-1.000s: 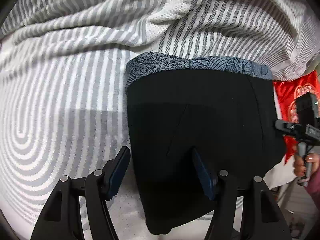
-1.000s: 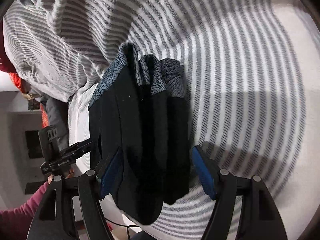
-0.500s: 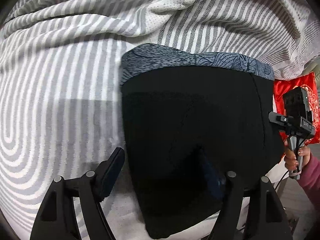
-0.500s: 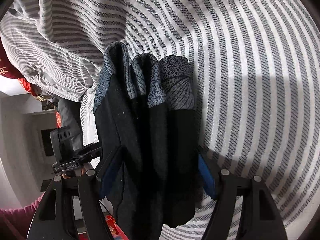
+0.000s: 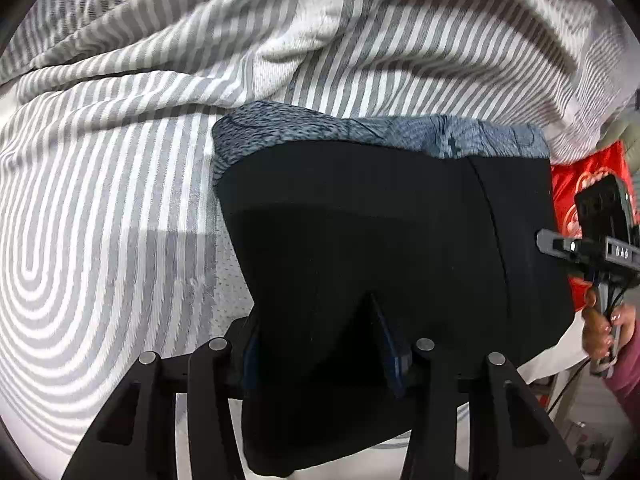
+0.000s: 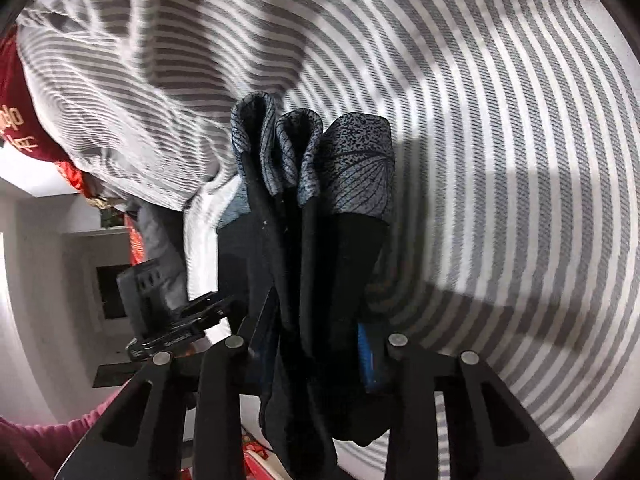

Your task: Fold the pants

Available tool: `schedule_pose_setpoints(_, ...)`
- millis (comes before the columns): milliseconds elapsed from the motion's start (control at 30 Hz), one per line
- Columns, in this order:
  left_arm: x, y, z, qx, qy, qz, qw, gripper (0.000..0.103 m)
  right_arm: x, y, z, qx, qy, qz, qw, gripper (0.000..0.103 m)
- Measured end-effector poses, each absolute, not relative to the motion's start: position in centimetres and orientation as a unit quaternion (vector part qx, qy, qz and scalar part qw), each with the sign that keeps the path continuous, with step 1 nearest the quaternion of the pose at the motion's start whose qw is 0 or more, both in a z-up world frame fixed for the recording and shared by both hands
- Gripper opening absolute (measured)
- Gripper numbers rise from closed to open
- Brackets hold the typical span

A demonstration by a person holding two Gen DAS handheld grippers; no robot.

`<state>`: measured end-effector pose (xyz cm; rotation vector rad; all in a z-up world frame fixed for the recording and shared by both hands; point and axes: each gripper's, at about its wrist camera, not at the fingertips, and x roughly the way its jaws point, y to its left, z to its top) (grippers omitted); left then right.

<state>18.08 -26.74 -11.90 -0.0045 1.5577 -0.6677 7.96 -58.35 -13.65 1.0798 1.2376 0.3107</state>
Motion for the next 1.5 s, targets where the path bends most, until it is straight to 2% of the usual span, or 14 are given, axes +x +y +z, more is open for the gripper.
schedule_pose_setpoints(500,12.8,-30.8,-6.8,0.031,0.674,-0.328,0.661,0.050,-0.5,-61.0,-9.1,0.510,0.521,0.118,0.674,0.035)
schedule_pose_setpoints(833,7.9,-32.4,-7.5,0.076,0.653,-0.317,0.684,0.050,-6.4,-61.6,-12.2,0.505,0.534,0.074,0.674,0.036)
schedule_pose_setpoints(1033,7.1,-32.2,-7.2,0.112,0.635,-0.291,0.707,0.050,-6.6,-61.7,-13.6,0.481,0.548,0.038,0.683,0.048)
schedule_pose_setpoints(1133,7.2,-32.2,-6.2,0.119,0.626,-0.276,0.720,0.050,-6.4,-61.7,-12.1,0.446,0.567,0.014,0.692,0.058)
schedule_pose_setpoints(1167,7.4,-32.2,-5.7,0.118,0.623,-0.272,0.723,0.050,-6.5,-61.8,-11.6,0.437,0.570,0.004,0.696,0.065)
schedule_pose_setpoints(1300,7.9,-32.6,-3.6,0.126,0.608,-0.271,0.735,0.050,-6.5,-62.3,-7.9,0.386,0.562,-0.055,0.730,0.066)
schedule_pose_setpoints(1367,8.2,-33.6,-2.8,0.140,0.597,-0.277,0.740,0.061,-6.1,-62.0,-6.2,0.365,0.555,-0.070,0.744,0.066)
schedule_pose_setpoints(1400,8.4,-34.1,-2.6,0.143,0.592,-0.279,0.743,0.074,-5.8,-61.9,-5.5,0.358,0.552,-0.072,0.749,0.066)
schedule_pose_setpoints(1500,8.9,-36.2,-2.2,0.145,0.578,-0.287,0.750,0.074,-4.2,-60.8,-4.3,0.343,0.547,-0.068,0.760,0.066)
